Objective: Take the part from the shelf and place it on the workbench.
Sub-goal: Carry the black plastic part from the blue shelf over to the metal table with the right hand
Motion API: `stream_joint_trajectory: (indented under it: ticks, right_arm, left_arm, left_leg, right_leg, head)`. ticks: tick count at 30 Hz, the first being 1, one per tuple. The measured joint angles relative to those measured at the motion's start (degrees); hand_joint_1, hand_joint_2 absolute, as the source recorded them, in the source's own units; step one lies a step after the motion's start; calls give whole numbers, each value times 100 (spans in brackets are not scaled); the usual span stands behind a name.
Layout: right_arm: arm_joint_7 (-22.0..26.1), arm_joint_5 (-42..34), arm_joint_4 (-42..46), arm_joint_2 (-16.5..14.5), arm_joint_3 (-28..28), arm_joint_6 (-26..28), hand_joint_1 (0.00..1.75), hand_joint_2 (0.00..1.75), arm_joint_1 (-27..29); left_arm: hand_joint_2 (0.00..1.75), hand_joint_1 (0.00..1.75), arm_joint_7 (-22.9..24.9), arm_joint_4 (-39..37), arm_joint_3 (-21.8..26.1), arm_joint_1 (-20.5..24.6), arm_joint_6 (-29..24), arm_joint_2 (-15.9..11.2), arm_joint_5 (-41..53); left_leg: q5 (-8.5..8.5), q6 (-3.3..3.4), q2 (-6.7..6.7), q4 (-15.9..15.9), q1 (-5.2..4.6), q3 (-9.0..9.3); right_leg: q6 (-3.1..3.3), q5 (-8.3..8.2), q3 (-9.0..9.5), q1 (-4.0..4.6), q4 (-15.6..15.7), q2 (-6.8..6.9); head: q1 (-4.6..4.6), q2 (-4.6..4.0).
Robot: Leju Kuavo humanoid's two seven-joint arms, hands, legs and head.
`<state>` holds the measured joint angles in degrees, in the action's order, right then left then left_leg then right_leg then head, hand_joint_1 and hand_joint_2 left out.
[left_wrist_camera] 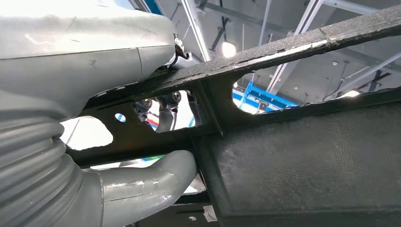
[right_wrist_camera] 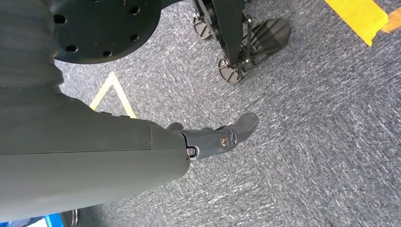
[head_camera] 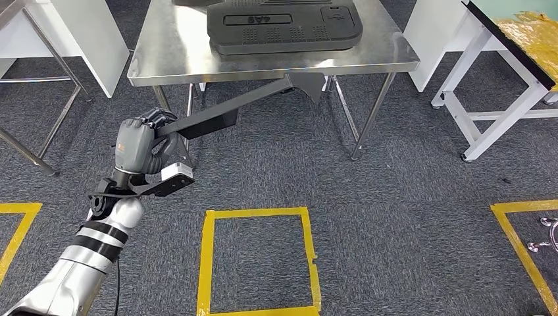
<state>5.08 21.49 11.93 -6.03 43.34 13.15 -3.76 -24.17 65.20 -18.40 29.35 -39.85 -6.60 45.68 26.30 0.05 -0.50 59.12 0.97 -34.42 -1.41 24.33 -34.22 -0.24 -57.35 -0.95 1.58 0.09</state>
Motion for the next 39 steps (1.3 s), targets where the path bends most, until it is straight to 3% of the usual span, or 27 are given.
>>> stream_joint_trajectory:
  ticks: [10,14,16,18,20,21,22,23,25,26,28,30,32,35,36,37,38,39]
  right_arm:
    - [8,8,0,-7,-2,-2,0,175,0]
    - [8,8,0,-11,-2,-2,0,175,-2]
    - [8,10,0,-11,-2,-2,0,175,-6]
    - [8,14,0,-9,-2,-2,0,175,-11]
    - [8,18,0,-10,-2,-2,0,175,-9]
    - [8,20,0,-10,-2,-2,0,175,-5]
    - [8,22,0,-9,-2,-2,0,175,-2]
    - [8,24,0,-4,-2,-2,0,175,-1]
    - [8,27,-1,0,-2,-3,0,175,-8]
    - [8,27,-2,-3,-3,-5,0,175,-14]
    - [8,27,-3,-13,-4,-8,0,175,-24]
    - [9,26,-3,-8,-4,-8,0,175,-29]
    - [10,30,-2,-6,-4,-8,0,175,-33]
    - [10,47,-2,-7,-4,-9,0,175,-31]
    - [10,52,-2,-7,-4,-9,0,175,-30]
    - [10,56,-2,-7,-4,-10,0,175,-29]
    - [10,59,-2,-7,-4,-10,0,175,-29]
    - [10,61,-2,-8,-4,-10,0,175,-29]
  left_arm:
    - [175,175,38,-62,-16,51,-1,-12,0]
    - [175,175,48,-85,-30,73,-2,-31,0]
    - [175,175,49,-87,-40,92,-3,-37,0]
    - [175,175,55,-91,-50,111,-8,-38,0]
    - [175,175,64,-103,-57,115,-12,-41,1]
    - [175,175,69,-110,-62,110,-12,-41,4]
    - [175,175,69,-115,-68,105,-11,-41,8]
    - [175,175,70,-117,-74,102,-11,-41,13]
    - [175,175,73,-117,-78,104,-13,-42,17]
    - [175,175,76,-117,-79,111,-13,-43,17]
    - [175,175,80,-117,-80,127,-14,-45,21]
    - [175,175,81,-117,-82,136,-15,-43,27]
    - [175,175,81,-118,-83,149,-16,-41,32]
    - [175,175,81,-143,-83,163,-19,-42,17]
    - [175,175,81,-158,-83,153,-20,-43,9]
    - [175,175,81,-175,-83,141,-20,-44,3]
    - [175,175,81,-190,-83,132,-20,-46,-2]
    - [175,175,81,-199,-83,130,-20,-48,-5]
  left_leg:
    - [6,14,-2,8,-43,-4]
    - [-3,72,-2,-8,-72,-3]
    - [-35,131,9,-75,-39,35]
    - [-60,180,26,-127,-2,69]
    - [-57,187,30,-131,5,68]
    - [-52,179,29,-130,10,69]
    - [-43,166,26,-129,19,74]
    - [-32,147,22,-128,33,85]
    - [5,80,15,-121,53,117]
    - [26,35,13,-116,48,125]
    - [52,-51,9,-128,29,136]
    - [71,-123,10,-156,45,153]
    - [194,-170,25,45,69,70]
    - [631,-178,29,1141,67,-516]
    - [689,-173,28,1456,64,-727]
    - [625,-161,29,1573,63,-852]
    - [444,-142,29,1464,62,-866]
    - [179,-114,29,1157,60,-775]
  right_leg:
    - [-16,-8,-1,-42,3,0]
    - [-64,-19,2,-69,22,0]
    - [-101,28,-55,-69,-65,12]
    - [-83,231,-315,-71,-548,27]
    - [-64,498,-734,-85,-1333,32]
    - [-83,555,-886,-99,-1592,34]
    - [-124,525,-933,-113,-1636,37]
    - [-183,408,-856,-130,-1439,43]
    - [-292,89,-469,-160,-628,77]
    - [-296,-19,-295,-161,-291,80]
    - [-213,-60,-153,-134,-36,73]
    - [-99,-43,-133,-127,-37,56]
    - [4,-15,-76,-148,-21,52]
    - [129,59,35,-117,-16,46]
    - [153,91,76,-98,-17,42]
    - [167,128,126,-82,-18,35]
    - [170,169,186,-69,-18,26]
    - [159,217,254,-60,-18,15]
  head:
    - [1,0]
    - [3,0]
    - [-4,0]
    - [-24,0]
    - [-36,0]
    - [-34,0]
    - [-36,0]
    - [-37,0]
    - [-46,0]
    - [-52,0]
    - [-52,0]
    - [-38,0]
    - [-15,0]
    - [13,0]
    - [12,0]
    - [12,0]
    - [12,0]
    - [13,0]
